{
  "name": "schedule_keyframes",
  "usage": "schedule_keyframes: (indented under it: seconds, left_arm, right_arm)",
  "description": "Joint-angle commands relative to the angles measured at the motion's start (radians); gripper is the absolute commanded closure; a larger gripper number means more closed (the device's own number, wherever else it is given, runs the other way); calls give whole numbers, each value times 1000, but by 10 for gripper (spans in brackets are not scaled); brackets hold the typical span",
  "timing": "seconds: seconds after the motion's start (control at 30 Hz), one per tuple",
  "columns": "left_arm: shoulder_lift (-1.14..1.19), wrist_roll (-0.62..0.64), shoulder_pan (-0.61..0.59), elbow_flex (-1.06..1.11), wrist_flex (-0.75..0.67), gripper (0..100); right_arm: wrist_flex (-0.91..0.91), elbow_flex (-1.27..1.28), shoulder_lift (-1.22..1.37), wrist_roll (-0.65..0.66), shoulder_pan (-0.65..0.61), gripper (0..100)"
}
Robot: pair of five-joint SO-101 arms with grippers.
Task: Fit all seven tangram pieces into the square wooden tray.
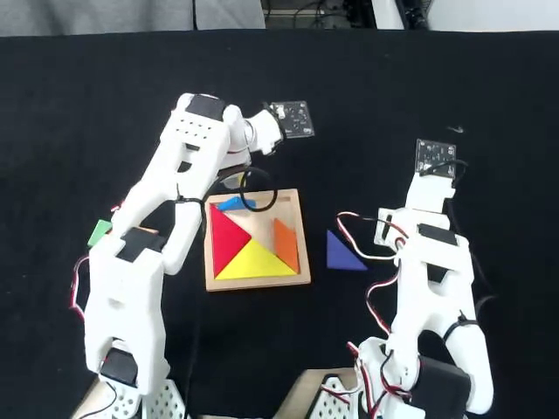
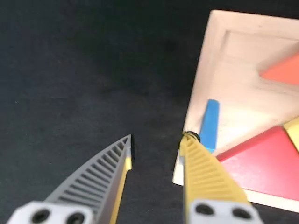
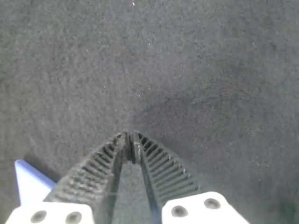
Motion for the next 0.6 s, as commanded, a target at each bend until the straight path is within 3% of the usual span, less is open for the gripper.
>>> schedule_keyframes:
  seconds: [0.0,0.27,0.57]
  left_arm:
    - [-8,5,7,-45,14,827]
    - [34,5,13,-44,17,827]
    - [23,5,28,-70,150,827]
  right_arm:
    - [-15,-65,-4,0,6,986]
    - [-15,-65,-4,0,6,986]
    - [-15,-65,-4,0,6,986]
